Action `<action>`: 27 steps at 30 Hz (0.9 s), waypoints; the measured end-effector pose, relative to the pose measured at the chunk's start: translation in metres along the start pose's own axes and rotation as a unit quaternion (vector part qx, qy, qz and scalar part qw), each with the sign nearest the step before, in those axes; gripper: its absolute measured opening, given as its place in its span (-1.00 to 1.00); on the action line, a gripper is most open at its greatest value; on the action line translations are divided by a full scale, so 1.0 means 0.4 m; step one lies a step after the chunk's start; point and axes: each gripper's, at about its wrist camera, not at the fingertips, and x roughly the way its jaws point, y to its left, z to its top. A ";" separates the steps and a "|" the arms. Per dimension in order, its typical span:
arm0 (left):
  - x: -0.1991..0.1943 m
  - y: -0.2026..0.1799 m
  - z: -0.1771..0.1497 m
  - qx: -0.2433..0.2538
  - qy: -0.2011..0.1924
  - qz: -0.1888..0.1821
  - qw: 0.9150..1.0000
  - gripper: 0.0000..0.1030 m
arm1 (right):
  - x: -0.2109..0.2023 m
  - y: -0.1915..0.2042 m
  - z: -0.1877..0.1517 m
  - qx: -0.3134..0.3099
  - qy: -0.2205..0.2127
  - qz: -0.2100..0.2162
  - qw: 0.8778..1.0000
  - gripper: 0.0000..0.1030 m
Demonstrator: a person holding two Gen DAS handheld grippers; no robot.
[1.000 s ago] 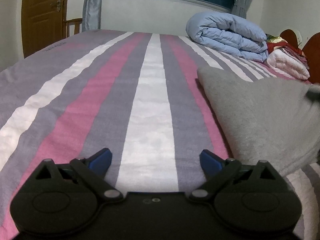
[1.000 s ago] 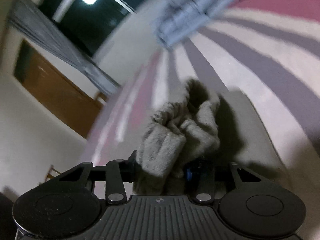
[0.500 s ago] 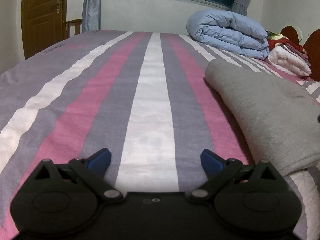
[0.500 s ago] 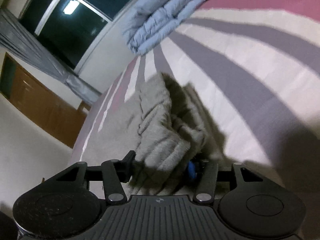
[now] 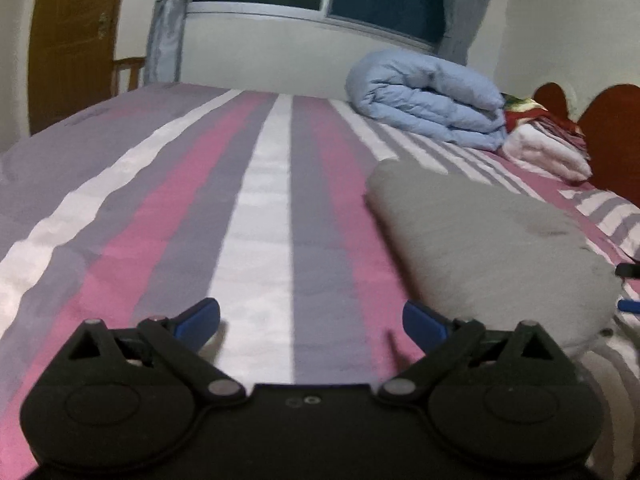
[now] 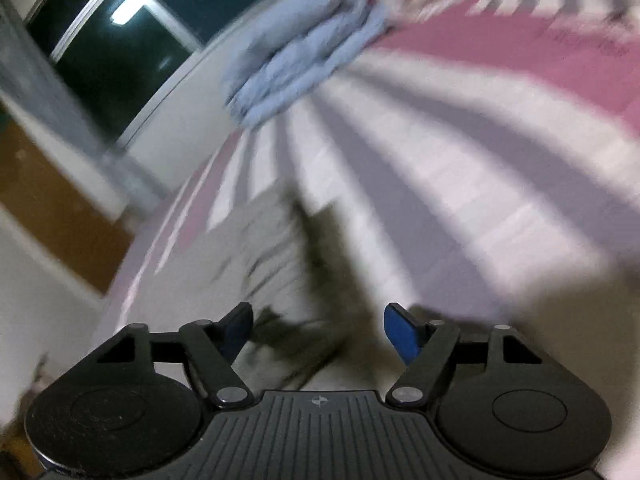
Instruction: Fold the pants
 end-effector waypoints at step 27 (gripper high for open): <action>0.211 -0.098 0.105 0.006 0.105 -0.110 0.988 0.73 | 0.146 -0.101 0.091 0.027 0.107 0.119 0.987 0.60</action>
